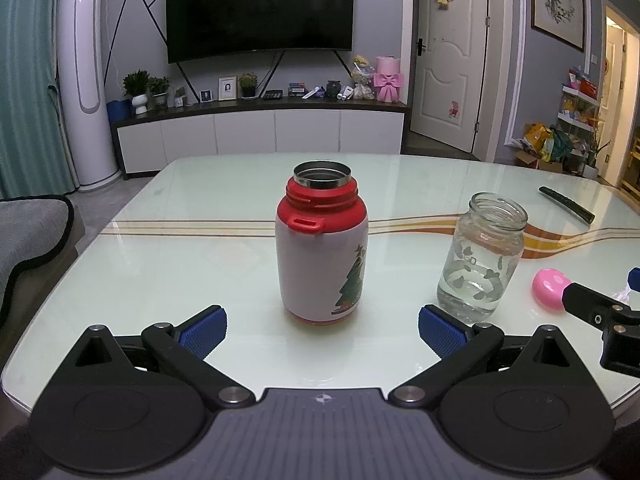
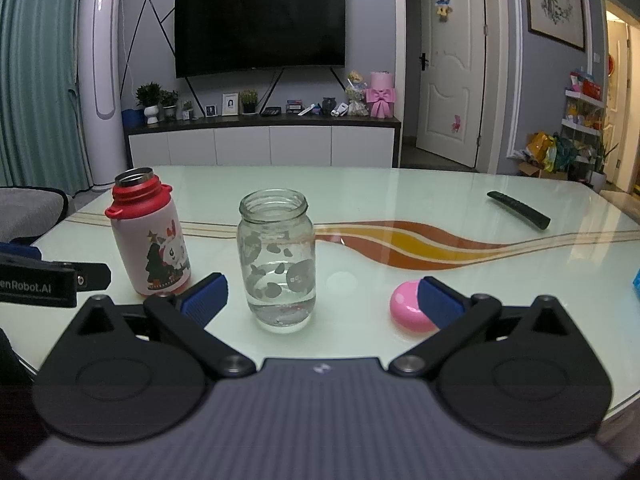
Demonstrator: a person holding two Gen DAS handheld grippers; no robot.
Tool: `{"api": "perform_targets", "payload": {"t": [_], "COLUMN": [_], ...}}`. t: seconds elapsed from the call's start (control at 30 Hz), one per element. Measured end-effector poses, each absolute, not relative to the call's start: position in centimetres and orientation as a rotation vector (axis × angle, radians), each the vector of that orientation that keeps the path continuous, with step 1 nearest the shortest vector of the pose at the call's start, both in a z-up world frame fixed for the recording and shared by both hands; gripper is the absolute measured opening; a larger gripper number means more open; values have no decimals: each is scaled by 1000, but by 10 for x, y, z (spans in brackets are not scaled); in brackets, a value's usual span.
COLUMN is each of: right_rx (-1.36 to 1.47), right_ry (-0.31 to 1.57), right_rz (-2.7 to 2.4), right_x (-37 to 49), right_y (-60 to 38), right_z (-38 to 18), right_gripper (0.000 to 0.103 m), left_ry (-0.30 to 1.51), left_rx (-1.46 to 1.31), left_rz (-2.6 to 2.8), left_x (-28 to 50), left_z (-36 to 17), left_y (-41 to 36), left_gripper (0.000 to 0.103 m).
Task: Unscrew bottle cap and pour
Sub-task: 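Move the left tool toward the red-and-white thermos while the right tool approaches the glass jar, then close the left gripper around the thermos body while the right tool reaches the jar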
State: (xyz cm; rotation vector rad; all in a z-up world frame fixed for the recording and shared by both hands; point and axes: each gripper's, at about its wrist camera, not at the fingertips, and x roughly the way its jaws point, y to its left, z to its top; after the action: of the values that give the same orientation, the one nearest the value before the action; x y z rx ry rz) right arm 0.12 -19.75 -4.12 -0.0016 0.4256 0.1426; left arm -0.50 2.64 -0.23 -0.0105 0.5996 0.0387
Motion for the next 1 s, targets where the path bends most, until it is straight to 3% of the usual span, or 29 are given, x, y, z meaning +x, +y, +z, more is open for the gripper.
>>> {"api": "perform_targets", "payload": {"t": [1.0], "right_rx": [-25], "right_ry": [427], "right_rz": [219], "right_x": [21], "right_y": [-178], "right_z": [-40], "right_gripper": [103], "left_ry": [605], "left_rx": [-29], "left_rz": [53], "left_x": [10], "left_z": [-18], "left_y": [44], "left_gripper": [103]}}
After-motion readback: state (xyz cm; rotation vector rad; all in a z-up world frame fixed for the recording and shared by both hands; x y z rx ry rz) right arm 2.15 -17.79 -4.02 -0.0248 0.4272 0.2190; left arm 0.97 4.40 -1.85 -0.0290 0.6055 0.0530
